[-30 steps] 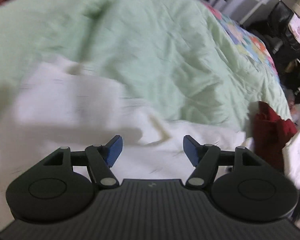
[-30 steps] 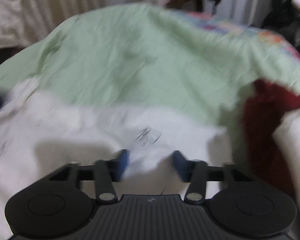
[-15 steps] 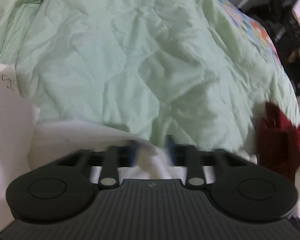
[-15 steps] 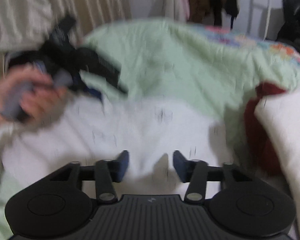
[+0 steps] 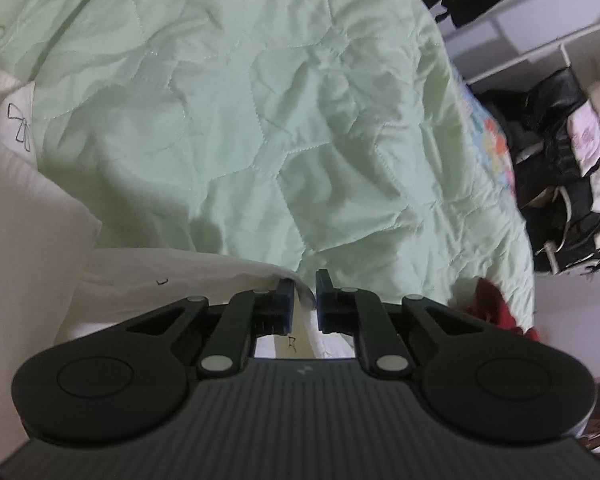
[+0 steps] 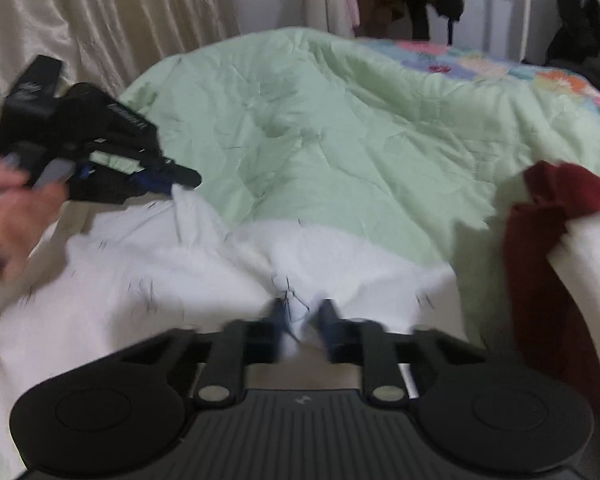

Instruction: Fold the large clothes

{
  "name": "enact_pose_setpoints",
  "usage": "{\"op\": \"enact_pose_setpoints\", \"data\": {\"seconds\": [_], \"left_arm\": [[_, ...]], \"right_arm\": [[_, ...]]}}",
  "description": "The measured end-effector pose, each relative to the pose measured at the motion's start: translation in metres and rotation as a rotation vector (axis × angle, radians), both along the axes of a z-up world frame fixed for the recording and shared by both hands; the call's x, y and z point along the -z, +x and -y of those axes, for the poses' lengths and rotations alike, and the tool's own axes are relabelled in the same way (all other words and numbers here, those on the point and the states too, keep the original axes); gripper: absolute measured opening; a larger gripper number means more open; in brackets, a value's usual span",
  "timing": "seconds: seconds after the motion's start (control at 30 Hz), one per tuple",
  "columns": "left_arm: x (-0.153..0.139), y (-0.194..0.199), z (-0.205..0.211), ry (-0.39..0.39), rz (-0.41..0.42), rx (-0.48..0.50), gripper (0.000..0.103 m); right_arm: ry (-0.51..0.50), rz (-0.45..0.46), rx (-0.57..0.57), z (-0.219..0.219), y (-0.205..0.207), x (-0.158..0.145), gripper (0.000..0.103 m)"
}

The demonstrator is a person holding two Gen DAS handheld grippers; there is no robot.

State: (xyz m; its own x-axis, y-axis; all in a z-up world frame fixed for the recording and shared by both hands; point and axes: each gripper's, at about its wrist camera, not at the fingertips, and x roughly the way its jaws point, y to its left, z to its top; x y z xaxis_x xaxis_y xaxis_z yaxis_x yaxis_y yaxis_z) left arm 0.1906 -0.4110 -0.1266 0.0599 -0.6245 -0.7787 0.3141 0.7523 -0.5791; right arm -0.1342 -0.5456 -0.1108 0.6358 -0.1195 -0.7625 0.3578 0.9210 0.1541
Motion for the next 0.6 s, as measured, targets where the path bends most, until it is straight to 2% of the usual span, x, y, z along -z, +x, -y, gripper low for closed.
{"op": "enact_pose_setpoints", "data": {"seconds": [0.07, 0.13, 0.2, 0.3, 0.33, 0.37, 0.4, 0.43, 0.47, 0.53, 0.6], "left_arm": [[-0.005, -0.006, 0.004, 0.009, 0.026, 0.014, 0.015], [-0.011, -0.013, 0.008, 0.021, 0.053, 0.045, 0.027], [-0.016, -0.019, 0.011, 0.022, 0.063, 0.067, 0.048], [-0.025, -0.038, 0.021, -0.011, 0.058, 0.139, 0.064], [-0.026, -0.044, 0.024, -0.014, 0.054, 0.154, 0.065], [-0.027, -0.052, 0.029, -0.008, 0.054, 0.177, 0.066], [-0.027, -0.057, 0.032, 0.004, 0.064, 0.191, 0.068], [-0.028, -0.061, 0.034, 0.018, 0.081, 0.203, 0.068], [-0.028, -0.064, 0.036, 0.031, 0.095, 0.211, 0.068], [-0.024, -0.064, 0.036, 0.037, 0.086, 0.210, 0.068], [-0.021, -0.063, 0.034, 0.033, 0.062, 0.200, 0.068]], "right_arm": [[0.008, 0.017, -0.015, -0.006, -0.017, 0.002, 0.000], [0.010, 0.004, -0.045, -0.010, -0.026, 0.005, 0.000], [0.013, 0.000, -0.087, -0.016, -0.035, 0.004, 0.000], [0.020, 0.052, -0.092, -0.016, -0.041, -0.007, 0.002], [0.008, 0.086, -0.080, -0.015, -0.041, -0.011, 0.009], [-0.029, 0.104, -0.073, -0.015, -0.038, -0.013, 0.029], [-0.086, 0.120, -0.061, -0.016, -0.033, -0.016, 0.041], [-0.122, 0.130, -0.046, -0.017, -0.030, -0.016, 0.059], [-0.159, 0.145, -0.028, -0.016, -0.025, -0.016, 0.065], [-0.209, 0.164, -0.001, -0.012, -0.013, -0.014, 0.067], [-0.138, 0.102, -0.051, -0.003, 0.004, -0.004, 0.063]]}}
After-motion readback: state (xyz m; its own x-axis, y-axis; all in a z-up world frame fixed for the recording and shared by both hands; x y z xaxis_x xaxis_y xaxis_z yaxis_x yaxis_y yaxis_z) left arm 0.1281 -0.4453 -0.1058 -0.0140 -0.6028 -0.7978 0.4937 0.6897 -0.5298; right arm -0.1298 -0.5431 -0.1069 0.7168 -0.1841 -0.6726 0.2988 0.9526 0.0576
